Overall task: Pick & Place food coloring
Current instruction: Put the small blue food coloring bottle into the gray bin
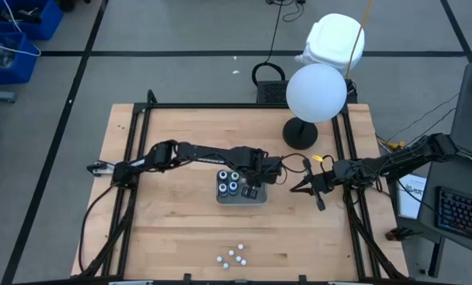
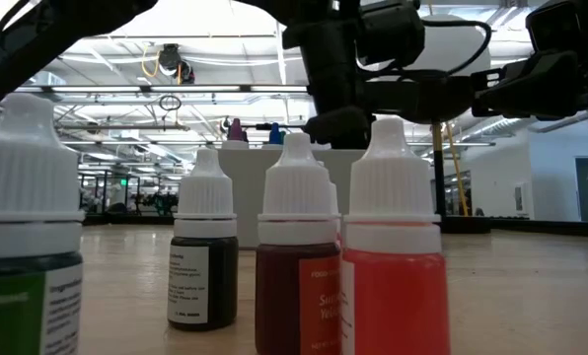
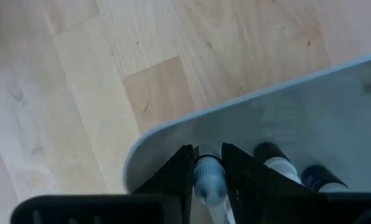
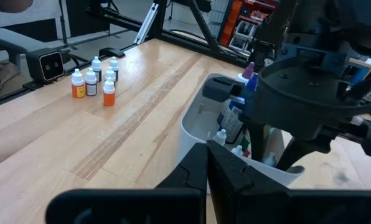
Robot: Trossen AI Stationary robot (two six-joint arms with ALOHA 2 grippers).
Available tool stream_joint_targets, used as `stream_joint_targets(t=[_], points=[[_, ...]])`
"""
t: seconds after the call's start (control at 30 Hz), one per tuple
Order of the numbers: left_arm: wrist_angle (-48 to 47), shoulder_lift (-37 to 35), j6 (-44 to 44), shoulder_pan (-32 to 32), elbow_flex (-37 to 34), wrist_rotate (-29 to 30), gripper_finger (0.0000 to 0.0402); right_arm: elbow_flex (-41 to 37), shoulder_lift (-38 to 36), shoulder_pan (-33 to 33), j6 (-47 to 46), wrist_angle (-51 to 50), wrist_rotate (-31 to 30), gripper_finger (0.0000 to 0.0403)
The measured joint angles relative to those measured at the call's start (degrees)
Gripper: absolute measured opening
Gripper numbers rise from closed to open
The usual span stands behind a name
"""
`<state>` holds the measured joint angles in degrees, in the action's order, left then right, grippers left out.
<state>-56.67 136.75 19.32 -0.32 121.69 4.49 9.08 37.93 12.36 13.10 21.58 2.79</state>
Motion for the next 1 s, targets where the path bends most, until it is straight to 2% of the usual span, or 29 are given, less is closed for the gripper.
stream_joint_targets(t=[0.43,0.73,0.83,1.0], points=[[3.6,-0.02,-0.31,0.28,-4.45,-0.22,0.0079,0.0,0.0,0.02,-0.44,-0.02,0.02,0.0],[3.83,-0.11,-0.04,0.29,-4.82,0.1,0.008,0.02,0.0,0.0,-0.44,0.0,0.0,0.0],[3.87,-0.11,0.43,0.28,-4.83,0.27,0.0094,0.02,0.0,0.01,-0.44,0.0,0.0,0.0],[3.47,0.02,0.23,0.3,-4.04,1.6,0.0149,0.02,0.0,0.0,-0.44,0.0,0.0,0.0]])
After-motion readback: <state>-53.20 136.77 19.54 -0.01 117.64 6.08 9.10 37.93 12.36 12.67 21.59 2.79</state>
